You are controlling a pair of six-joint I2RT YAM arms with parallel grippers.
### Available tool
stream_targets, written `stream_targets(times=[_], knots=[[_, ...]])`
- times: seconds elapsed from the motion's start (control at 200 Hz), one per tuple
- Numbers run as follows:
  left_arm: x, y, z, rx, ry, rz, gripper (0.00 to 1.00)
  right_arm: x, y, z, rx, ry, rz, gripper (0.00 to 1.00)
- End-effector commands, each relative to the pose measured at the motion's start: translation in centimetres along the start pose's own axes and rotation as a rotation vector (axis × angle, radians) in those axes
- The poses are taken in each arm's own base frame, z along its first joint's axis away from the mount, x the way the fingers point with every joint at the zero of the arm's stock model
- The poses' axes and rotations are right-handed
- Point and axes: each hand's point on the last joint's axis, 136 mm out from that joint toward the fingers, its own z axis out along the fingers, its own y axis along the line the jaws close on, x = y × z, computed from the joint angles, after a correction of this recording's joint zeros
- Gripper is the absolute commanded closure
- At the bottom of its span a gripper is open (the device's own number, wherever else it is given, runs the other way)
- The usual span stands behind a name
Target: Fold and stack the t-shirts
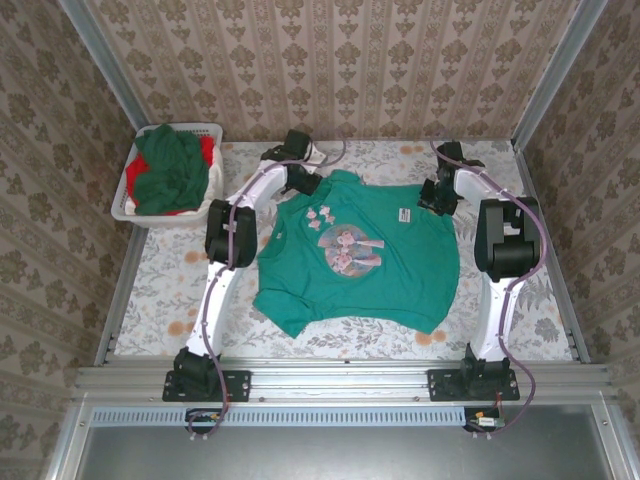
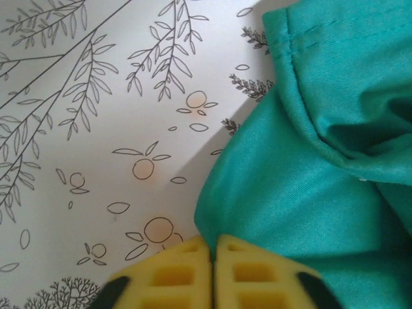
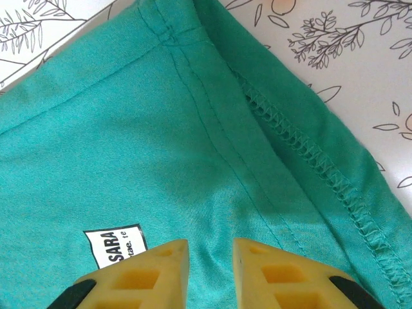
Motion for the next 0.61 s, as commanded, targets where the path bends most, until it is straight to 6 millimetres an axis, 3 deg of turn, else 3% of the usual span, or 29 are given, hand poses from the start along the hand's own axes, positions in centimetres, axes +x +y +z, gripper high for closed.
stream_targets(times=[0.0, 0.18, 0.255, 0.415, 0.475, 0.545, 0.6], knots=[[2.0, 0.9, -0.7, -0.016, 0.076, -0.02, 1.0, -0.3, -0.2, -1.0, 0.008, -0.016, 0.007, 0.73], [0.7, 5.5, -5.7, -0.035, -0.023, -0.245, 1.0, -0.4, -1.3, -0.7, 0.067, -0.002, 0.009, 0.77], [1.2, 7.3, -7.3, -0.043, -0.067, -0.35, 1.0, -0.4, -1.8, -0.6, 0.078, 0.004, 0.017, 0.78], [2.3, 7.7, -8.0, -0.033, -0.08, -0.41, 1.0, -0.1, -2.1, -0.7, 0.062, 0.001, 0.025, 0.79], [2.6, 7.5, -8.0, -0.027, -0.065, -0.426, 0.91, -0.2, -1.7, -1.4, 0.042, -0.009, 0.025, 0.8], [2.9, 7.6, -8.5, -0.037, -0.05, -0.44, 0.86, -0.4, -0.9, -2.8, 0.017, -0.038, 0.011, 0.79], [3.0, 7.8, -9.1, -0.055, -0.046, -0.445, 0.73, -0.5, -0.4, -3.9, 0.006, -0.062, -0.004, 0.79]])
